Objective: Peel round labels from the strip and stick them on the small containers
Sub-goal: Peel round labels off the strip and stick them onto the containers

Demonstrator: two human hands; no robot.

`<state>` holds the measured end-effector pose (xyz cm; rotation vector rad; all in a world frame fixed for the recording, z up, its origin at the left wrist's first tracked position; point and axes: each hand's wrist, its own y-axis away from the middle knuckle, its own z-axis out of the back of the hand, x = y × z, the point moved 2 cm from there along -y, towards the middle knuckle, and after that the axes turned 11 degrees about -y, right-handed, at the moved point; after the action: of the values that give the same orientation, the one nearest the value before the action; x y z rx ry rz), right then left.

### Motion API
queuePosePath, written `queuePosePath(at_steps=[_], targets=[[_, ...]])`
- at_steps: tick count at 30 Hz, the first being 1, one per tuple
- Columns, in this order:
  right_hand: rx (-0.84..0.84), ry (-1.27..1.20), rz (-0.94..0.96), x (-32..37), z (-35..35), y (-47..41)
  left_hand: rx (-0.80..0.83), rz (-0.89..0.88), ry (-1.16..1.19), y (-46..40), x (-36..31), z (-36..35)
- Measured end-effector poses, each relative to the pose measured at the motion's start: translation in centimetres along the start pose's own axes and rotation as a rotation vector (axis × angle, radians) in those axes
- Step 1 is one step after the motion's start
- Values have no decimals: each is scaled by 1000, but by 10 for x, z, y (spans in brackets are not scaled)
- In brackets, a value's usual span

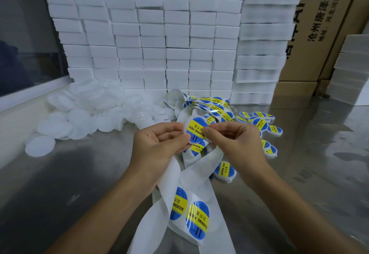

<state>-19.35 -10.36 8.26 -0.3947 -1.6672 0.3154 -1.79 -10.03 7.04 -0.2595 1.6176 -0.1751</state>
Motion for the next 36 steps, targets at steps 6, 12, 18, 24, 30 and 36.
queuePosePath(at_steps=[6,12,18,24,30,36], targets=[[-26,227,224,-2,-2,2,18,-9,27,1,0,-2],[-118,307,343,-6,-6,6,105,11,199,1,-4,-5],[73,188,180,-13,-16,10,171,21,244,4,-6,-7],[25,84,221,-10,-5,3,259,18,198,10,-7,-16],[17,86,122,-10,-9,3,279,-14,143,8,-5,-12],[42,96,132,-11,-3,1,295,5,102,8,-1,-13]])
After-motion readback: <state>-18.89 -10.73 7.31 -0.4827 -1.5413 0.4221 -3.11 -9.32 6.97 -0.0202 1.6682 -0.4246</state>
